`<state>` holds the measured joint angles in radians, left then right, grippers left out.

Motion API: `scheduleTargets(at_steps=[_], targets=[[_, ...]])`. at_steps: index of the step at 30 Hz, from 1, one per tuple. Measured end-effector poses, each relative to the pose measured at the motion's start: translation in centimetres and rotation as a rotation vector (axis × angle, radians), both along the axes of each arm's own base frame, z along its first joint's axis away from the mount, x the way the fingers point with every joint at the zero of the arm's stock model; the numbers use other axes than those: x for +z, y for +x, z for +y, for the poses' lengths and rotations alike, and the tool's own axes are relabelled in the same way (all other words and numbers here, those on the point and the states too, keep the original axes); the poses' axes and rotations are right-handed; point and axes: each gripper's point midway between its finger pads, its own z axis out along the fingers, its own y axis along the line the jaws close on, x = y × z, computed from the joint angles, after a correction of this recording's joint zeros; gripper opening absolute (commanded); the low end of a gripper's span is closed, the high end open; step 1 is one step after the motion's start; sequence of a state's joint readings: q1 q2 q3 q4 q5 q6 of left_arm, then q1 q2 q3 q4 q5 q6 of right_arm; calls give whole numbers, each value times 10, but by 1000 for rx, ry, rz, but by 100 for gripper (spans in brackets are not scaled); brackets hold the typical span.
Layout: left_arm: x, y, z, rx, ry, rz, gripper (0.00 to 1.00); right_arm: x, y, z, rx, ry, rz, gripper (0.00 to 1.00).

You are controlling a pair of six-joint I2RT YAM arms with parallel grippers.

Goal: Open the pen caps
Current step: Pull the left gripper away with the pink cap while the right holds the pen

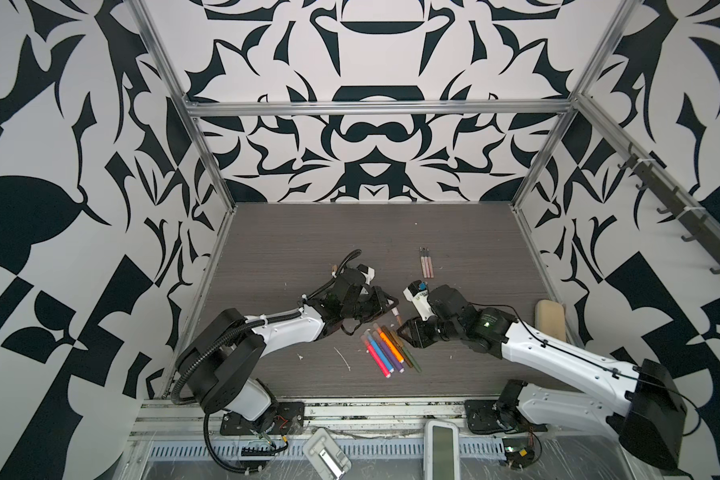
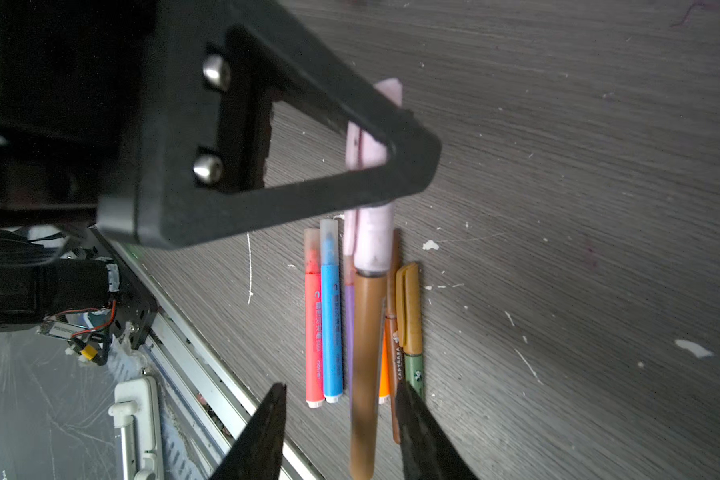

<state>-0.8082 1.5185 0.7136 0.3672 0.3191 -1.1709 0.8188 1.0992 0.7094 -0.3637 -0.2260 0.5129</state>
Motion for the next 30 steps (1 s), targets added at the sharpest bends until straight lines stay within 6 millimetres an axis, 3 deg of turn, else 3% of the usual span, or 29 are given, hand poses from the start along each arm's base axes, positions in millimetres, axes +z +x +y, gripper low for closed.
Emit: scheduleTargets(at_steps=[5,11,13,16,25,30], targets=[[-2,-2,1,-2,4,3,0,-2,10,-2,-25,14,8,42],[-1,-3,2,-1,0,-1,0,-21,12,-1,-27,21,72,40],[0,-3,2,-1,-1,-3,0,-24,11,2,-15,26,87,31],[0,-3,2,2,0,-4,0,-23,10,7,-1,50,94,0],[4,0,2,-25,14,-16,0,-18,3,6,7,102,76,0],[34,16,2,-86,16,-45,0,6,11,7,-31,210,-22,0]])
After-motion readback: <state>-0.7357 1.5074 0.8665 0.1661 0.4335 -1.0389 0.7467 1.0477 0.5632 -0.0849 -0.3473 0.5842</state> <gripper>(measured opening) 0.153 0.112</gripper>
